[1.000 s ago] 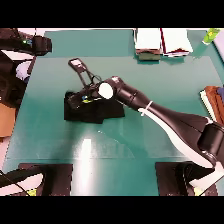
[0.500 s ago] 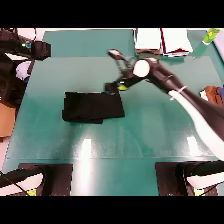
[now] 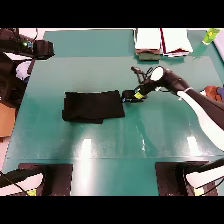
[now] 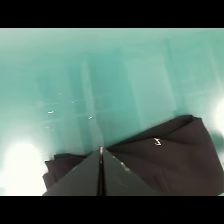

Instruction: Fold the shirts.

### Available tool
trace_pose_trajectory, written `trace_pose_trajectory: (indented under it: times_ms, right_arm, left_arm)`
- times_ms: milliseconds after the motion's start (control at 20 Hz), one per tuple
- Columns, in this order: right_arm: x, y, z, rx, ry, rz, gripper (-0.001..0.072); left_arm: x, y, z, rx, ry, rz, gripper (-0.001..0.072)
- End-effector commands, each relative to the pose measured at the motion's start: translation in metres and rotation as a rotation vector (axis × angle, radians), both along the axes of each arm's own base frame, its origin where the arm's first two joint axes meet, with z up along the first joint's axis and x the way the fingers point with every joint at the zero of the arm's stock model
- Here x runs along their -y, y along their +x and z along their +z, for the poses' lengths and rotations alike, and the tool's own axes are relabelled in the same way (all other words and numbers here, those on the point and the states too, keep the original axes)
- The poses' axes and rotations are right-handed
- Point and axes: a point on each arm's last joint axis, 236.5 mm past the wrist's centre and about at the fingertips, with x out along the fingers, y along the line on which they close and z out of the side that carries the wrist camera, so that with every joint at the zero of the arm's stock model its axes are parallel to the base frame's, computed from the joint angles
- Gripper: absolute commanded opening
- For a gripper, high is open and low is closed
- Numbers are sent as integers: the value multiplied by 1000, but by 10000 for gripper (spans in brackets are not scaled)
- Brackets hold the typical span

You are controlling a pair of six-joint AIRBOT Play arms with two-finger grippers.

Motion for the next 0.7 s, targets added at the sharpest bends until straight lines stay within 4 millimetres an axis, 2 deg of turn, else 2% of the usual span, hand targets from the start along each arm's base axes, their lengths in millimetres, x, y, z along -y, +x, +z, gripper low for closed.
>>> trace_pose_trajectory:
  times_ms: [0, 150, 250, 300, 400, 450, 550, 650]
  right_arm:
    - [-34, -1, -19, -41, 12, 38, 710]
    - [-72, -4, -23, -87, 97, 43, 687]
    - [-88, -2, -23, -60, 114, 48, 588]
    - [-94, -2, -22, -42, 116, 50, 457]
    - [-100, 2, -21, -16, 123, 44, 101]
    - [-100, 5, -19, -3, 126, 38, 23]
    - [-92, 16, -11, 42, 117, 25, 21]
    - [-61, 35, 6, 133, 50, 27, 21]
  left_arm:
    - [1, -5, -4, -27, 0, -9, 29]
    - [1, -9, -7, -41, 17, -28, 29]
    - [1, -10, -8, -45, 21, -33, 29]
    - [1, -10, -8, -45, 20, -33, 29]
    - [2, -11, -7, -45, 15, -36, 28]
    - [3, -11, -7, -45, 14, -36, 28]
    - [5, -11, -7, -46, 7, -40, 27]
    - [13, -14, -8, -43, 22, -62, 27]
